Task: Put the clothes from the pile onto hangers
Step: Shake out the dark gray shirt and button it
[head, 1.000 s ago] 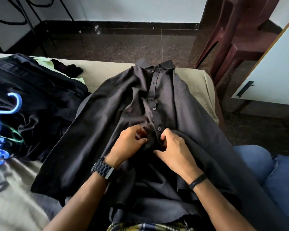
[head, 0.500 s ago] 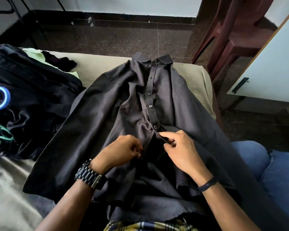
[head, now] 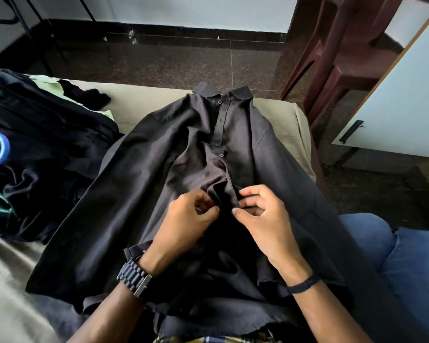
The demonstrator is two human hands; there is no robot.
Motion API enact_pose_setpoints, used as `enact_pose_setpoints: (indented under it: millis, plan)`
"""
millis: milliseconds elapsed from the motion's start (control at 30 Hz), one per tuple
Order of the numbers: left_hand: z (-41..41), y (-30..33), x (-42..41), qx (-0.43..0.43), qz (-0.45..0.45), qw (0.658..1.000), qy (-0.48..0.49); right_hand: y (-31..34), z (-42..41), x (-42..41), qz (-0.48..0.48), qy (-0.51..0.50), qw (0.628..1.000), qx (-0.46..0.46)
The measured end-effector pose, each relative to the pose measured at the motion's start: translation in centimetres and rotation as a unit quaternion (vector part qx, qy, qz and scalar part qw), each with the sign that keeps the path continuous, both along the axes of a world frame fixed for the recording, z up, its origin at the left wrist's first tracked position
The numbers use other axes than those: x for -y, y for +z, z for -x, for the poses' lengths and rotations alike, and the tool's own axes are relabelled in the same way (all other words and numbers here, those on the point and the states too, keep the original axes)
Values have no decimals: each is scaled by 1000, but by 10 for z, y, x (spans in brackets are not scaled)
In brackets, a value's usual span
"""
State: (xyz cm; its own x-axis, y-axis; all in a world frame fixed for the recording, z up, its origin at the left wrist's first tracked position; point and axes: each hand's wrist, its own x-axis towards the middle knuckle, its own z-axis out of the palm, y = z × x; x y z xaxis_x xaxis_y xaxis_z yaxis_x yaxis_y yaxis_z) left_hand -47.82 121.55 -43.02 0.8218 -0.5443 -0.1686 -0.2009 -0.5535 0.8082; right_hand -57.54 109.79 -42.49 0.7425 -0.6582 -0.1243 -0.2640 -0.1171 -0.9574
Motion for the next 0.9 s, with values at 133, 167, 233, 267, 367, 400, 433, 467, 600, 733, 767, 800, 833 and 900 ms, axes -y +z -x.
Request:
enact_pose_setpoints:
  millis: [133,167,233,267,367,400,433,467,600,733,767,800,833,900]
  plan:
    - [9,4,2,10,17,1000,3,5,1,-2,66,-19,997,40]
    - [11,4,2,4,24,1000,0,6,1,-3,52,-15,997,48]
    - [15,4,3,3,36,999,-1,6,0,-5,20,3,998,56]
    - [16,4,4,5,41,999,2,6,0,-6,10,13,998,55]
    - [15,5,3,7,43,999,15,5,1,-11,29,26,998,58]
    - [15,6,3,3,46,999,18,5,2,-12,47,24,997,61]
    - [15,7,3,0,47,999,21,5,2,-13,65,22,996,62]
    - [15,9,2,6,44,999,24,5,2,-14,90,22,994,59]
    - [18,17,1,122,-30,992,16,6,1,-7,172,-6,984,36]
    - [20,17,4,144,-78,986,-27,12,1,0,122,-27,990,65]
    - [21,17,5,136,-70,988,-32,13,1,-3,121,-23,990,70]
    - [22,17,6,127,-59,990,-33,12,0,-7,129,-17,989,71]
    - [23,17,7,115,-49,992,-29,10,0,-11,141,-9,988,68]
    - [22,17,7,81,-28,996,-12,5,-1,-18,168,3,984,63]
